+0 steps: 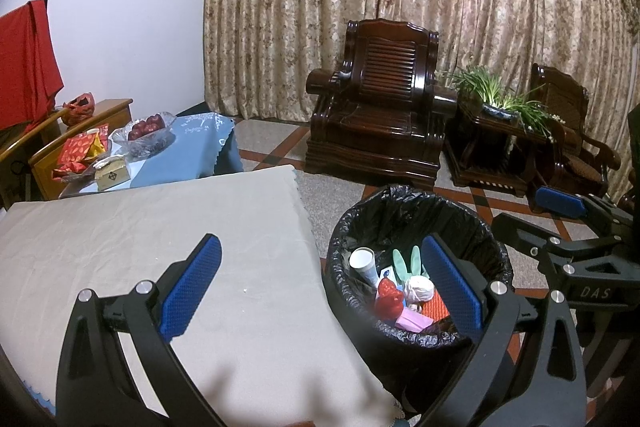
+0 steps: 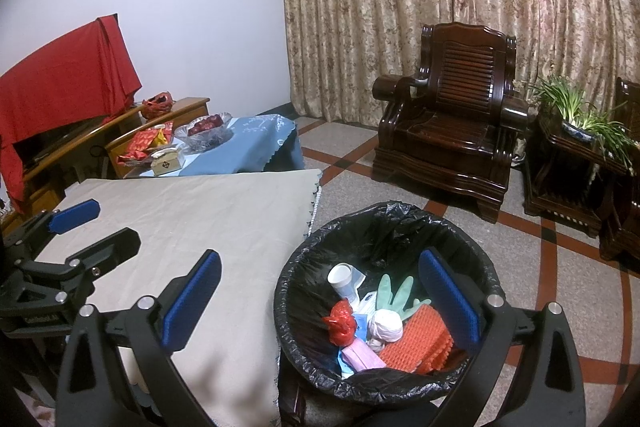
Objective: Collect trash
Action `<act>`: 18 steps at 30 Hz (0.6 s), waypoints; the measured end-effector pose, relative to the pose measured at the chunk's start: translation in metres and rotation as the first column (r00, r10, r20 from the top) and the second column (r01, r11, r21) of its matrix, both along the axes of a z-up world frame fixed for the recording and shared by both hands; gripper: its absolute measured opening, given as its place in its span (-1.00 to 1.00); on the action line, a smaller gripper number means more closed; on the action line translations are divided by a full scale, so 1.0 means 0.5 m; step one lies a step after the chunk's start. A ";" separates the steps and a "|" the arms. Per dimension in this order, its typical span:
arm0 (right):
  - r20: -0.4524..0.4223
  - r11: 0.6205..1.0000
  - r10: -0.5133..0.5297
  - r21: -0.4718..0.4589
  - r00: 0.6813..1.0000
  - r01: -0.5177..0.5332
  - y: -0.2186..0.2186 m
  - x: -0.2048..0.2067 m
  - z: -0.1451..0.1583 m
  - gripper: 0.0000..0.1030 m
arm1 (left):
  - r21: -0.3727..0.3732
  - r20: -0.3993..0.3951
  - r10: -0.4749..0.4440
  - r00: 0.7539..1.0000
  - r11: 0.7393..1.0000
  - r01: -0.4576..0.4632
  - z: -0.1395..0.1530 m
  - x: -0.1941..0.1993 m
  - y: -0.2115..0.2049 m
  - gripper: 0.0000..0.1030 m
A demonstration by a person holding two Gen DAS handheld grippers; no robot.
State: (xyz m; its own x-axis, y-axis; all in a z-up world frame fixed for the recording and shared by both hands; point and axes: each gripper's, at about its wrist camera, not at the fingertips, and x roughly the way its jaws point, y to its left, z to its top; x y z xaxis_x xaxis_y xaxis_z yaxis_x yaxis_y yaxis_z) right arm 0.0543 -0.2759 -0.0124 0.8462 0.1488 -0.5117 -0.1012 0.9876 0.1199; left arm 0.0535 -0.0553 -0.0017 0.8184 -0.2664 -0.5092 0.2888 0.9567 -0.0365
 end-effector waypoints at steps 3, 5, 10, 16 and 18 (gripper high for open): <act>-0.001 1.000 0.000 0.000 1.000 0.000 0.000 0.000 0.000 0.88 | -0.001 -0.002 0.000 1.000 1.000 0.000 0.001 0.000 0.000 0.89; -0.003 1.000 0.001 0.000 1.000 -0.001 -0.001 0.000 0.000 0.88 | -0.001 -0.002 -0.001 1.000 1.000 0.001 0.002 -0.001 0.000 0.89; -0.005 1.000 0.001 0.000 1.000 -0.001 -0.001 -0.001 -0.004 0.88 | -0.001 -0.002 0.000 1.000 1.000 0.000 0.002 -0.002 0.002 0.89; -0.010 1.000 -0.001 0.001 1.000 0.001 -0.003 -0.009 -0.016 0.88 | 0.002 -0.005 0.002 1.000 1.000 -0.002 0.002 -0.003 0.003 0.89; -0.010 1.000 -0.001 0.001 1.000 0.001 -0.004 -0.011 -0.016 0.88 | 0.004 -0.007 0.002 1.000 1.000 -0.002 -0.001 -0.009 0.006 0.89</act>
